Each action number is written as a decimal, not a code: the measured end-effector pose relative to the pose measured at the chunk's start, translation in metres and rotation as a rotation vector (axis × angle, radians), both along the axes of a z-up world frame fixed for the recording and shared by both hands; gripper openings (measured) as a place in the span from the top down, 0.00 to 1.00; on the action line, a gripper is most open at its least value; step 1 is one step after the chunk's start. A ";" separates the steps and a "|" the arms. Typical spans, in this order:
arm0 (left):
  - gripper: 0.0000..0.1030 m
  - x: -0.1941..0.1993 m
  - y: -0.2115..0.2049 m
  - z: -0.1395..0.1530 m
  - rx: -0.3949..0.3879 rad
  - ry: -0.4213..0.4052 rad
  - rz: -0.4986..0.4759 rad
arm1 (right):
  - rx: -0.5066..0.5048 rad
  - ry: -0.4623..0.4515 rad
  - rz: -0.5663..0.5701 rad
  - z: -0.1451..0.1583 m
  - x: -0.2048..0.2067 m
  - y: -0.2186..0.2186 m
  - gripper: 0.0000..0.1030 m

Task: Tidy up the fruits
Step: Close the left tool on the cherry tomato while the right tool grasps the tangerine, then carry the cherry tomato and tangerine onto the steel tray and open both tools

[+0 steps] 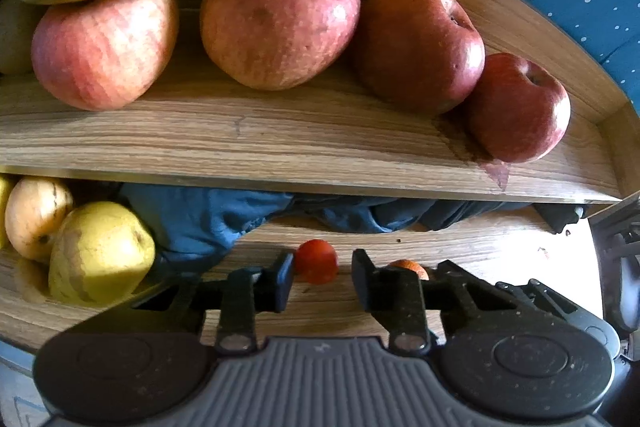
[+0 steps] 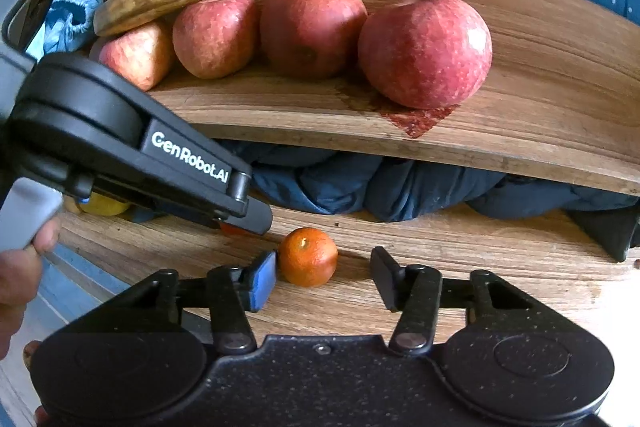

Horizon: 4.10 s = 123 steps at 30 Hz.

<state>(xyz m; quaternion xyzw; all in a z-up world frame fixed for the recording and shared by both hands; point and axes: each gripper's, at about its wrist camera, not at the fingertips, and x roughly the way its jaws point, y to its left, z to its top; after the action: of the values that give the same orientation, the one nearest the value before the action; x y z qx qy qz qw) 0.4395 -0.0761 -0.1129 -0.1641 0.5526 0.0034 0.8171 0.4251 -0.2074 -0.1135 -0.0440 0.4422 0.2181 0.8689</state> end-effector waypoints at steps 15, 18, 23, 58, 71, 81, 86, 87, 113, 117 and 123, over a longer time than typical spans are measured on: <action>0.77 -0.023 0.003 0.001 -0.011 -0.002 0.008 | -0.015 0.009 0.023 0.007 -0.003 -0.001 0.68; 0.77 -0.031 0.007 0.005 -0.016 -0.010 0.008 | -0.020 0.004 0.023 0.012 -0.007 -0.002 0.68; 0.77 -0.045 0.011 0.014 -0.024 -0.022 0.012 | -0.026 -0.010 0.025 0.021 -0.017 0.002 0.68; 0.77 -0.129 0.032 0.045 -0.022 0.010 -0.075 | -0.020 0.009 0.070 0.048 -0.113 0.032 0.68; 0.77 -0.147 0.027 0.041 -0.036 0.053 -0.169 | -0.040 0.048 0.007 0.047 -0.143 0.033 0.67; 0.77 -0.154 0.017 0.037 -0.030 0.081 -0.248 | -0.049 0.081 -0.061 0.043 -0.160 0.028 0.67; 0.77 -0.155 0.014 0.035 -0.029 0.090 -0.270 | -0.052 0.092 -0.079 0.041 -0.164 0.027 0.67; 0.77 -0.156 0.015 0.035 -0.029 0.092 -0.273 | -0.050 0.093 -0.081 0.041 -0.165 0.027 0.67; 0.49 -0.166 0.022 0.051 -0.011 0.050 -0.311 | -0.069 0.041 -0.169 0.052 -0.180 0.028 0.50; 0.34 -0.169 0.027 0.058 -0.011 0.028 -0.315 | -0.069 0.016 -0.202 0.058 -0.185 0.029 0.37; 0.16 -0.180 0.040 0.069 -0.027 -0.010 -0.320 | -0.066 -0.017 -0.259 0.069 -0.201 0.034 0.21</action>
<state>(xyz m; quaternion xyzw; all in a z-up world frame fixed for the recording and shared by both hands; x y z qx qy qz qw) 0.2591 -0.0362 -0.0443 -0.0848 0.5676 -0.1350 0.8077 0.2242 -0.1735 -0.0448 -0.0169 0.4439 0.0894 0.8915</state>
